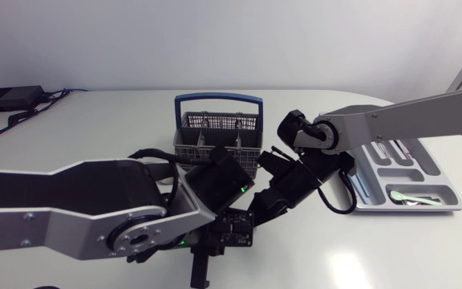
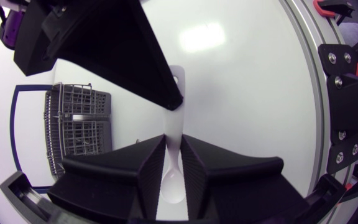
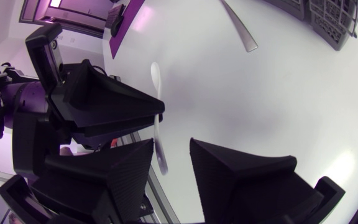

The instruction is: Unload the cutlery basket into the drawer organizer.

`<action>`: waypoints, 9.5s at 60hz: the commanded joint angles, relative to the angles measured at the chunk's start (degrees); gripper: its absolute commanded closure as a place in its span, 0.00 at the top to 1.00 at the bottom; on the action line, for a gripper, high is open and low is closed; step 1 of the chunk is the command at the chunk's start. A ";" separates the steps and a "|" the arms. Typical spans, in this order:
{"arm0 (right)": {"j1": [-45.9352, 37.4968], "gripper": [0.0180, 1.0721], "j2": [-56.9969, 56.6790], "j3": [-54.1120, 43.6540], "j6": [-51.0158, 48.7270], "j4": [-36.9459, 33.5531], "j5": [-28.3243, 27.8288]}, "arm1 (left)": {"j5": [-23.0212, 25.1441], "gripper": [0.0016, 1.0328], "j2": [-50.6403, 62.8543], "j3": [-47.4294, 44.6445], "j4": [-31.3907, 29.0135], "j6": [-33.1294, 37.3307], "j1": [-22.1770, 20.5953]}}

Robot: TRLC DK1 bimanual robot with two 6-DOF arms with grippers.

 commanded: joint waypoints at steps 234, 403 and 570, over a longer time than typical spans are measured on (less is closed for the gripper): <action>-47.05 0.05 -5.21 6.40 -67.65 -48.33 -24.98 | 43.13 0.97 25.21 39.17 17.98 -57.26 11.46; -23.93 0.05 -30.61 -22.87 15.67 57.49 5.96 | 46.38 0.17 25.21 36.18 29.93 -68.69 19.63; -16.46 0.05 -35.27 -25.42 1.17 51.08 24.77 | 30.03 0.96 16.60 33.10 21.06 -61.83 14.62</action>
